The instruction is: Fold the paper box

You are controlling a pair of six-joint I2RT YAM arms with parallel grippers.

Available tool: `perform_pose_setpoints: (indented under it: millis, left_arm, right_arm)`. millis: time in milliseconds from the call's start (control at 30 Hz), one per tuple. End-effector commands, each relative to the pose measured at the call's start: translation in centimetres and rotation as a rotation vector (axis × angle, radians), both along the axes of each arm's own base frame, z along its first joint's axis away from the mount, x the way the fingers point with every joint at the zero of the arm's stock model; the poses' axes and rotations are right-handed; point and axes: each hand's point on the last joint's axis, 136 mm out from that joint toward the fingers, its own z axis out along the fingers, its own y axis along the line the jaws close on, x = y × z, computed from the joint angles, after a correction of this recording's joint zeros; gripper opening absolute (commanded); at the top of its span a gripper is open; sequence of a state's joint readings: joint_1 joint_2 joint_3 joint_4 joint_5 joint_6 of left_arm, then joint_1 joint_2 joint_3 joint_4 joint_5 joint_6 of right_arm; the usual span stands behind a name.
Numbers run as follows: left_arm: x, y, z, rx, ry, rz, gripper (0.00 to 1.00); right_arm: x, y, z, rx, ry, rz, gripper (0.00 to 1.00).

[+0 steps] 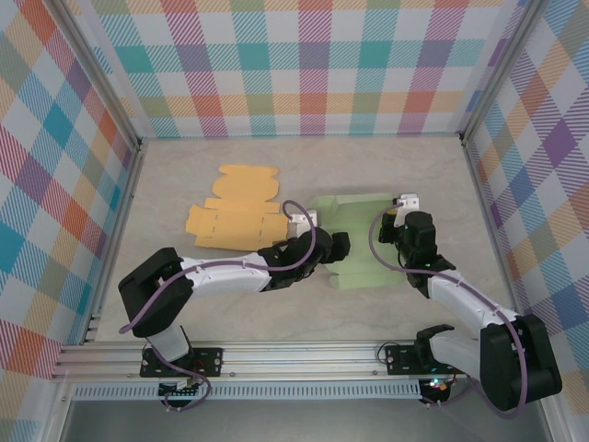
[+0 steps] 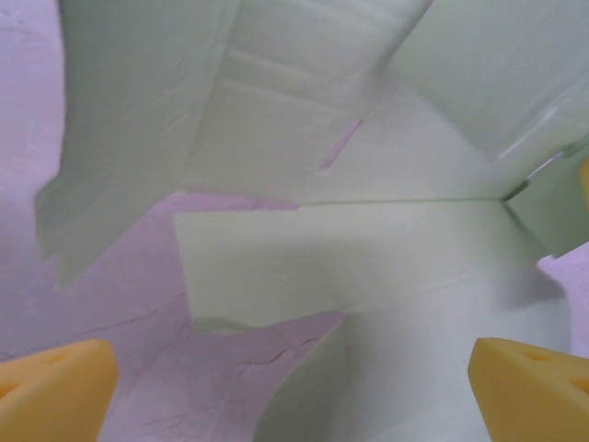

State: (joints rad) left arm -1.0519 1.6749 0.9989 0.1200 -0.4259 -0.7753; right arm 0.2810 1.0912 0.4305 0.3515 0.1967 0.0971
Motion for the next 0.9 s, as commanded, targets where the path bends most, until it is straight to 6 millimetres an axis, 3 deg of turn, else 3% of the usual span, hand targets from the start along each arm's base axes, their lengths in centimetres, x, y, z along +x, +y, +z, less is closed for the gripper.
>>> perform_pose_setpoints:
  millis: [0, 100, 267, 467, 667, 867]
  left_arm:
    - [0.4, -0.5, 0.3, 0.014, 0.001, 0.031, 0.98]
    - [0.9, -1.5, 0.8, 0.005, -0.031, 0.004, 0.96]
    - [1.3, -3.5, 2.8, -0.044, -0.092, -0.058, 0.81]
    - [1.4, -5.3, 4.2, -0.082, -0.121, -0.117, 0.71]
    - [1.8, -6.5, 4.1, -0.090, -0.128, -0.134, 0.65]
    - [2.8, -6.2, 3.8, -0.046, -0.146, -0.088, 0.65]
  right_arm:
    - [0.1, 0.2, 0.8, 0.033, -0.032, 0.003, 0.00]
    - [0.1, 0.2, 0.8, 0.032, -0.031, 0.004, 0.00]
    - [0.2, 0.2, 0.8, 0.031, -0.033, 0.006, 0.00]
    - [0.3, 0.3, 0.8, 0.033, -0.031, 0.008, 0.00]
    - [0.2, 0.3, 0.7, 0.032, -0.031, 0.008, 0.00]
    - [0.1, 0.2, 0.8, 0.033, -0.031, 0.005, 0.00]
